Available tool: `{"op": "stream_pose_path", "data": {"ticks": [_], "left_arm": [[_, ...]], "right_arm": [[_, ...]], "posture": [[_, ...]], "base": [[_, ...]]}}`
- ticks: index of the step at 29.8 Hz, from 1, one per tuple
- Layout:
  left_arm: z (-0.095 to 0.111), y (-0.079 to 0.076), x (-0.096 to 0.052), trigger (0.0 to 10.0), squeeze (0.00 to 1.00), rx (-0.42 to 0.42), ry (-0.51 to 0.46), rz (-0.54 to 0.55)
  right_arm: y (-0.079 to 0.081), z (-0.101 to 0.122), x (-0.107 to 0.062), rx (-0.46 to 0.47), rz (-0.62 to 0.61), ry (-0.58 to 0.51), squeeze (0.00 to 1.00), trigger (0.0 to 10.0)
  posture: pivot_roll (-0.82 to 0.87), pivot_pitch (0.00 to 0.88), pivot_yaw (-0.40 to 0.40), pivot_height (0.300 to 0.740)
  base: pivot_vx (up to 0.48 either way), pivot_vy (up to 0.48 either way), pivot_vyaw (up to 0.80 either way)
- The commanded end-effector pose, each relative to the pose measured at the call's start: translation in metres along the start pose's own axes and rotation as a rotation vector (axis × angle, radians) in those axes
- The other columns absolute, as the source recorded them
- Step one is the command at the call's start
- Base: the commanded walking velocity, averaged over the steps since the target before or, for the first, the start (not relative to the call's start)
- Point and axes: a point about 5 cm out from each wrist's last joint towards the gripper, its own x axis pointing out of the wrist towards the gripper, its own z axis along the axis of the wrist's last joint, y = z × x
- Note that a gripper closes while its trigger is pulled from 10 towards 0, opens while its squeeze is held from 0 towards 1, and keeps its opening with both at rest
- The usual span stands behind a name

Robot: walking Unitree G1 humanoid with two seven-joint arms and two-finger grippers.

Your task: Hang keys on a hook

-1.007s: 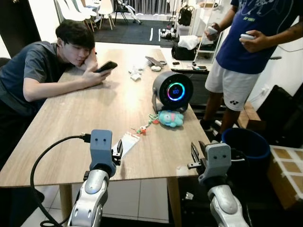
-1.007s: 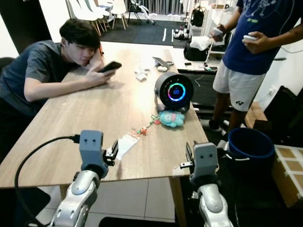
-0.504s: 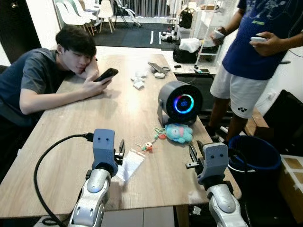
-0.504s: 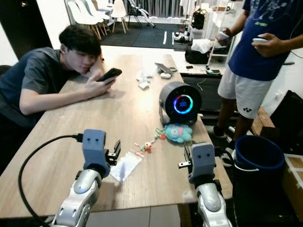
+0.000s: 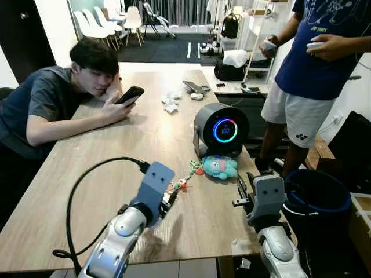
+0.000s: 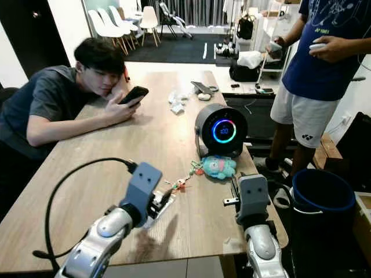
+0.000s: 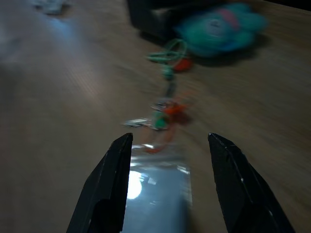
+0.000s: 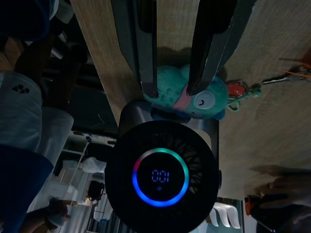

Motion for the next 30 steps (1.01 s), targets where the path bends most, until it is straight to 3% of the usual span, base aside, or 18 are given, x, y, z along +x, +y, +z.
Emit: {"op": "stream_pose_path", "data": {"ticks": [1, 12, 18, 30], "left_arm": [[-0.001, -0.007, 0.000, 10.0, 0.00, -0.005, 0.021, -0.046], [-0.008, 0.001, 0.023, 10.0, 0.00, -0.017, 0.119, 0.056], [-0.012, 0.017, 0.038, 10.0, 0.00, -0.015, 0.166, 0.099], [-0.007, 0.047, 0.045, 10.0, 0.00, -0.091, 0.171, 0.150]], "right_arm": [[0.000, -0.004, -0.003, 0.000, 0.001, 0.016, 0.00, 10.0], [0.002, -0.003, 0.000, -0.004, 0.015, 0.010, 0.00, 10.0], [0.007, -0.002, 0.000, 0.002, 0.028, 0.012, 0.00, 10.0], [0.006, -0.003, -0.002, -0.009, 0.064, 0.027, 0.00, 10.0]], "posture": [[0.00, 0.119, 0.035, 0.740], [-0.01, 0.128, 0.029, 0.740], [-0.01, 0.143, 0.027, 0.740], [0.00, 0.192, -0.007, 0.740]], "base": [[0.000, 0.000, 0.00], [0.000, 0.000, 0.00], [0.000, 0.000, 0.00], [0.000, 0.000, 0.00]]}}
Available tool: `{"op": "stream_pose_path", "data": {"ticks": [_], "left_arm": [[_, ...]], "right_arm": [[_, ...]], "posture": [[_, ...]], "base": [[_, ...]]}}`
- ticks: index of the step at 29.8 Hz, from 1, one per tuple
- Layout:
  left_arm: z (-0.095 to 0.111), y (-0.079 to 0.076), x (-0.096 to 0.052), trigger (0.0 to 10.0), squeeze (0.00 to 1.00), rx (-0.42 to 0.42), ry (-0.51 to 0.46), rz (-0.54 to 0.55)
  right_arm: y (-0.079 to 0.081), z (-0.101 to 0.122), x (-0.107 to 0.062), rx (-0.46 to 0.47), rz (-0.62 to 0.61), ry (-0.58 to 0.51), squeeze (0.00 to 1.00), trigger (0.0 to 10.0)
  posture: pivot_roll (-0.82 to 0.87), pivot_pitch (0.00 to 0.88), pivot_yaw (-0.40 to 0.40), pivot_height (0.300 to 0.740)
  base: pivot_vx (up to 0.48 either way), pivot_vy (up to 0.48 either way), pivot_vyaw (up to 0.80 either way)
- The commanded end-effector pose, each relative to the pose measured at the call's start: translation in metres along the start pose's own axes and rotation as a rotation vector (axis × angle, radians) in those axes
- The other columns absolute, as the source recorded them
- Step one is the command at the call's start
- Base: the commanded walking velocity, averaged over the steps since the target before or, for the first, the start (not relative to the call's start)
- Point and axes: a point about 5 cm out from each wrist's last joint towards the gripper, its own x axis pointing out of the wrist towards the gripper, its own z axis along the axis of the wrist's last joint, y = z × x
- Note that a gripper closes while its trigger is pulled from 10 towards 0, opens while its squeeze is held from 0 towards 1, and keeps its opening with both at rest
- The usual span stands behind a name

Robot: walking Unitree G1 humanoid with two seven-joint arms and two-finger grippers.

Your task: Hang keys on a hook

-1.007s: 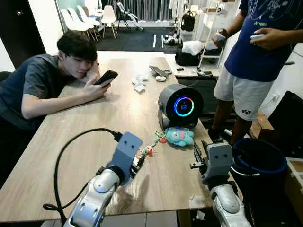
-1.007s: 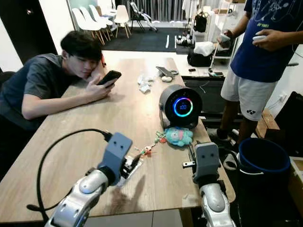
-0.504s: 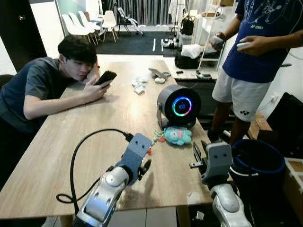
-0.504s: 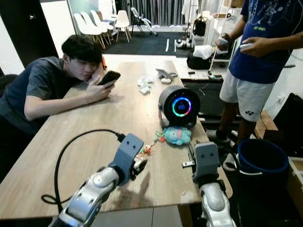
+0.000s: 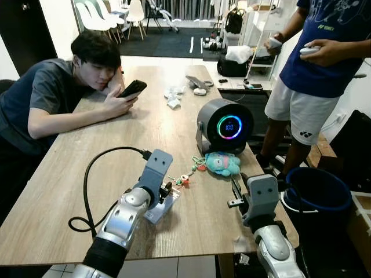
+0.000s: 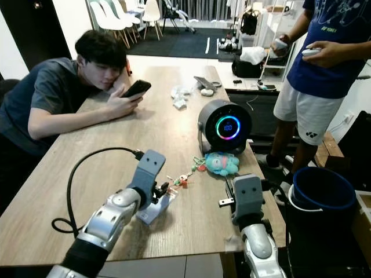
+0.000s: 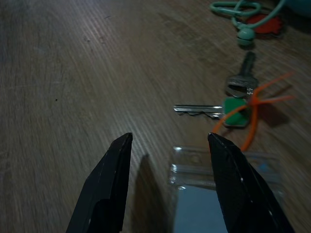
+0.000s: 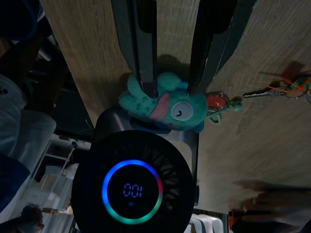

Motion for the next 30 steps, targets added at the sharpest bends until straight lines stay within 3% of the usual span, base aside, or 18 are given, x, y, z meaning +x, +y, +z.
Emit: {"op": "stream_pose_path", "data": {"ticks": [1, 6, 10, 12, 15, 17, 25, 30], "left_arm": [[-0.003, 0.001, 0.001, 10.0, 0.00, -0.013, 0.012, -0.008], [-0.004, 0.006, 0.001, 10.0, 0.00, -0.011, 0.010, 0.003], [-0.006, 0.002, -0.003, 10.0, 0.00, -0.008, 0.000, -0.064], [-0.006, 0.002, -0.005, 10.0, 0.00, -0.051, -0.005, -0.086], [0.002, 0.003, -0.005, 10.0, 0.00, -0.183, -0.031, -0.144], [0.011, 0.004, -0.005, 10.0, 0.00, -0.210, -0.070, -0.171], [0.012, -0.004, -0.007, 10.0, 0.00, -0.114, -0.075, -0.243], [0.007, -0.011, -0.012, 10.0, 0.00, -0.101, -0.071, -0.289]], "right_arm": [[-0.001, -0.002, -0.003, -0.005, 0.003, 0.017, 0.00, 10.0], [0.001, -0.001, -0.002, -0.003, 0.014, 0.017, 0.00, 10.0], [0.001, -0.001, -0.001, -0.004, 0.017, 0.017, 0.00, 10.0], [0.000, -0.001, -0.001, -0.005, 0.017, 0.017, 0.00, 10.0], [-0.001, -0.001, -0.002, -0.009, 0.015, 0.018, 0.00, 10.0], [-0.002, -0.001, -0.001, -0.011, 0.012, 0.017, 0.00, 10.0], [-0.002, 0.000, -0.001, -0.009, 0.001, 0.013, 0.00, 10.0], [-0.003, -0.001, -0.003, -0.008, -0.004, 0.015, 0.00, 10.0]], "posture": [[0.00, 0.192, -0.007, 0.740], [0.00, 0.197, -0.015, 0.740], [0.00, 0.191, -0.019, 0.740], [-0.01, 0.188, -0.019, 0.740], [-0.01, 0.181, -0.020, 0.740], [-0.02, 0.176, -0.017, 0.740], [-0.02, 0.171, -0.007, 0.740], [-0.02, 0.175, -0.001, 0.740]], "base": [[0.000, 0.000, 0.00], [0.000, 0.000, 0.00], [0.000, 0.000, 0.00], [0.000, 0.000, 0.00], [0.000, 0.000, 0.00], [0.000, 0.000, 0.00], [0.000, 0.000, 0.00], [0.000, 0.000, 0.00]]}}
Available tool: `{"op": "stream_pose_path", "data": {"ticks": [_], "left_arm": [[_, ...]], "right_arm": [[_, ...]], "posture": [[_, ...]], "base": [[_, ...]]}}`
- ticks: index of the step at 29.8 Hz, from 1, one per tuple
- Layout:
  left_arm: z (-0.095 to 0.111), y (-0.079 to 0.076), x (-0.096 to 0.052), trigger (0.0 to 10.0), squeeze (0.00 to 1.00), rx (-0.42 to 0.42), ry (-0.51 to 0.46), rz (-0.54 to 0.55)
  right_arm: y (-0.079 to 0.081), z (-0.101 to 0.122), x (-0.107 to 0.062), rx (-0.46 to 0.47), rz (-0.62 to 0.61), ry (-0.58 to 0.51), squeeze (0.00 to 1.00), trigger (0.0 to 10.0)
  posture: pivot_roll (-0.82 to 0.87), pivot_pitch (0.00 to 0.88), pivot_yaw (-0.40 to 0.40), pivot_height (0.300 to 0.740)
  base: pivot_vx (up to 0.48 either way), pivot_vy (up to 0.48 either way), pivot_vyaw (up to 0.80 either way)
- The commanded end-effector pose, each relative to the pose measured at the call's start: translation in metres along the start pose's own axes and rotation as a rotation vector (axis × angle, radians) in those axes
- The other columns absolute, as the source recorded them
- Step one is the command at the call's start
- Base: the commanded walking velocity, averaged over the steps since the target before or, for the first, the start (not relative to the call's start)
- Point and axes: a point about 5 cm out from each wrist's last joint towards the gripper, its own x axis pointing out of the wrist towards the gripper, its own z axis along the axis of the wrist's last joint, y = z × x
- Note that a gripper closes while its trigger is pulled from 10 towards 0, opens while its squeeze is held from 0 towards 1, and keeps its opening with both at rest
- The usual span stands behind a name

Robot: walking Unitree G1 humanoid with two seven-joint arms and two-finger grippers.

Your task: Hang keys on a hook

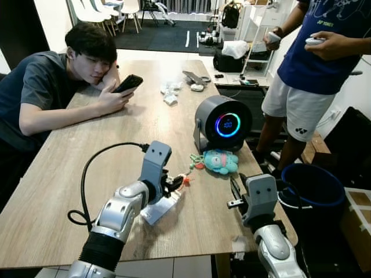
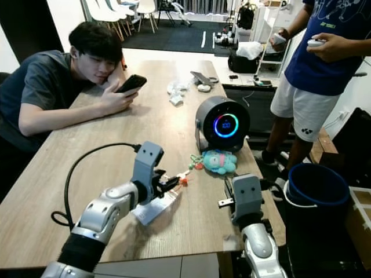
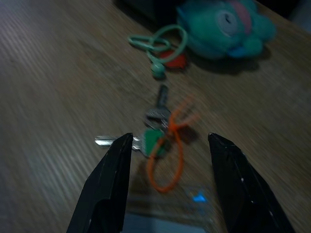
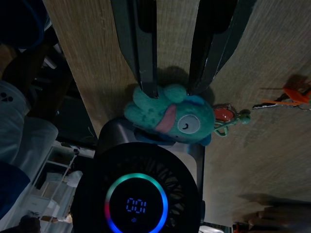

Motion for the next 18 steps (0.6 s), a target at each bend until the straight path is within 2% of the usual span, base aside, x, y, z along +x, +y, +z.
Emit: {"op": "stream_pose_path", "data": {"ticks": [1, 8, 18], "left_arm": [[-0.0049, 0.0008, -0.0022, 10.0, 0.00, 0.031, 0.016, 0.008], [-0.0060, 0.0050, 0.0017, 10.0, 0.00, 0.038, 0.019, 0.071], [-0.0099, 0.0055, -0.0004, 10.0, 0.00, 0.063, 0.034, 0.070]], "right_arm": [[-0.0022, 0.0002, -0.0031, -0.002, -0.012, 0.005, 0.00, 10.0], [-0.0016, 0.0005, -0.0025, -0.001, -0.010, 0.004, 0.00, 10.0], [-0.0013, 0.0002, -0.0038, 0.001, -0.014, 0.008, 0.00, 10.0]], "posture": [[-0.02, 0.176, -0.002, 0.740], [-0.02, 0.184, -0.006, 0.740], [-0.02, 0.192, 0.000, 0.740]], "base": [[0.000, 0.000, 0.00], [0.000, 0.000, 0.00], [0.000, 0.000, 0.00]]}}
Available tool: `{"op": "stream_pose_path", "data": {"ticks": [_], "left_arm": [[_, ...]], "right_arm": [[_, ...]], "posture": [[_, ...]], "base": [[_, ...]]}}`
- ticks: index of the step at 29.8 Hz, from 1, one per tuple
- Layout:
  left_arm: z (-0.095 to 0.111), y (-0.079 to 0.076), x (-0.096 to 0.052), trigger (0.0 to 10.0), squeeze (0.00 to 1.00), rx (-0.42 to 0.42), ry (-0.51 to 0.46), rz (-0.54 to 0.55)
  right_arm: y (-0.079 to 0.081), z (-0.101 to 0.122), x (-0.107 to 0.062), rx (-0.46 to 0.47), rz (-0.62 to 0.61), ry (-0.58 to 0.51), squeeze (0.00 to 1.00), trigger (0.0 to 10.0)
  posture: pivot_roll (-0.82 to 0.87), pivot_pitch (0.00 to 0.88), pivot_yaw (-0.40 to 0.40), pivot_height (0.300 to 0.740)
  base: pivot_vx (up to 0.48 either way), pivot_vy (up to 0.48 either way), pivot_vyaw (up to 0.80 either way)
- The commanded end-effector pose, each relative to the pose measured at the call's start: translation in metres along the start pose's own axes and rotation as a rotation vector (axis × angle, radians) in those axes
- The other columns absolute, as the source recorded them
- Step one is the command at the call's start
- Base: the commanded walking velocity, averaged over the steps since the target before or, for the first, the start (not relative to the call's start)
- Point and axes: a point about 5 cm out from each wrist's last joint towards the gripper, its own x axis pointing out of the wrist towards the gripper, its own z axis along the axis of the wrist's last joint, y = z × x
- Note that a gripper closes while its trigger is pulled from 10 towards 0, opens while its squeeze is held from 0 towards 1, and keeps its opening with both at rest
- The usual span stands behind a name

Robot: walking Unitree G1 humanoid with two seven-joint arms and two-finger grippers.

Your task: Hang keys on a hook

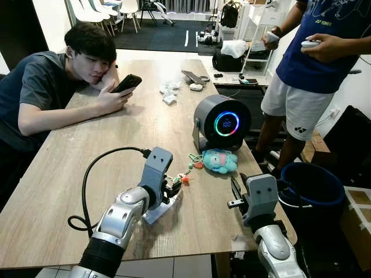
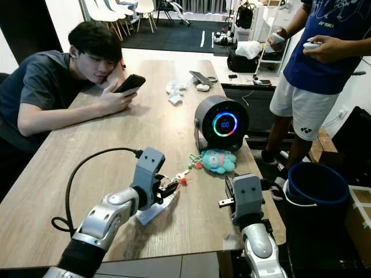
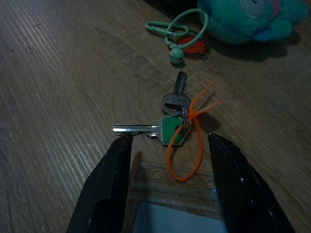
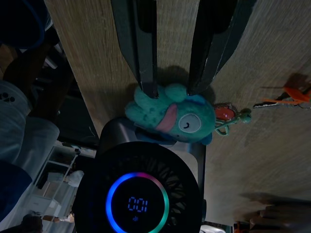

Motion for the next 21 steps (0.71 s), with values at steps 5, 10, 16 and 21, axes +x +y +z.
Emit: {"op": "stream_pose_path", "data": {"ticks": [5, 10, 16, 21], "left_arm": [[-0.0106, -0.0037, -0.0021, 9.1, 0.00, 0.039, 0.022, -0.003], [-0.0116, -0.0043, -0.0018, 6.4, 0.00, 0.041, 0.020, 0.009], [-0.0125, -0.0040, -0.0014, 5.8, 0.00, 0.044, 0.019, 0.021], [-0.0129, -0.0042, -0.0016, 4.7, 0.00, 0.045, 0.017, 0.022]], "right_arm": [[-0.0015, -0.0015, -0.0049, 0.000, -0.013, 0.016, 0.00, 10.0], [-0.0019, -0.0014, -0.0053, 0.001, -0.013, 0.017, 0.00, 10.0], [-0.0012, -0.0013, -0.0051, 0.001, -0.010, 0.019, 0.00, 10.0], [-0.0011, -0.0009, -0.0047, 0.001, -0.010, 0.018, 0.00, 10.0]], "posture": [[-0.03, 0.197, 0.000, 0.740], [-0.03, 0.200, -0.004, 0.740], [-0.03, 0.201, -0.005, 0.740], [-0.03, 0.201, -0.005, 0.740]], "base": [[0.000, 0.000, 0.00], [0.000, 0.000, 0.00], [0.000, 0.000, 0.00], [0.000, 0.000, 0.00]]}}
